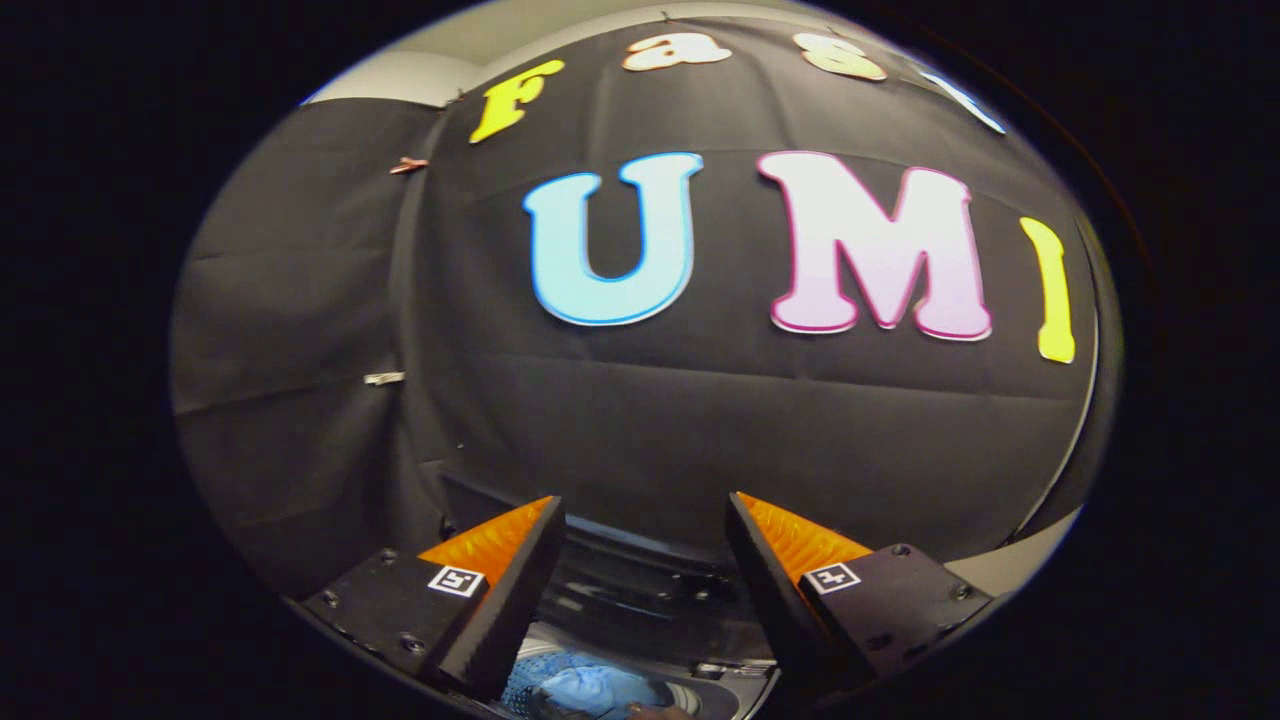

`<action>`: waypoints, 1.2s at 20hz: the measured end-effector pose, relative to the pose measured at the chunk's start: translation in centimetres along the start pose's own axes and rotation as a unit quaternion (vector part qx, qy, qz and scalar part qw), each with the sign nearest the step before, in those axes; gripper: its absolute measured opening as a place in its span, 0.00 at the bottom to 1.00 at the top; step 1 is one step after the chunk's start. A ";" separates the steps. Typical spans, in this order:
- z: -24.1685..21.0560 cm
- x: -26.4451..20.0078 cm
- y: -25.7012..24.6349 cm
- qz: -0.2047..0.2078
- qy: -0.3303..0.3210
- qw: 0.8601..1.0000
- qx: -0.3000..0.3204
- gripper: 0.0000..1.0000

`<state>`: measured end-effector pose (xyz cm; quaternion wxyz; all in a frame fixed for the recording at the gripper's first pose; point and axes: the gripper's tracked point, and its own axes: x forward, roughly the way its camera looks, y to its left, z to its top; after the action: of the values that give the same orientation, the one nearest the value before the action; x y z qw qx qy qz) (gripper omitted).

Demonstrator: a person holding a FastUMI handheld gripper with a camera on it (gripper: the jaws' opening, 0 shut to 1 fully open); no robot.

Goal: Put the clothes into the washing machine and then close the washing machine lid.

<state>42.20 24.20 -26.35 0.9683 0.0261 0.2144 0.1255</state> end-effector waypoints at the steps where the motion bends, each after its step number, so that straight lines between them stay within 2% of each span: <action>1: -0.6 0.4 -0.8 -0.017 0.006 1.000 -0.002 1.00; 6: -1.7 1.0 -3.8 -0.065 0.037 0.997 0.004 1.00; 15: -2.8 0.9 -4.2 -0.072 0.065 0.994 0.047 1.00; 24: -2.7 0.3 -4.3 -0.092 0.083 0.991 0.039 1.00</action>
<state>42.29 20.12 -29.32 0.9527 0.0338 0.3006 0.0286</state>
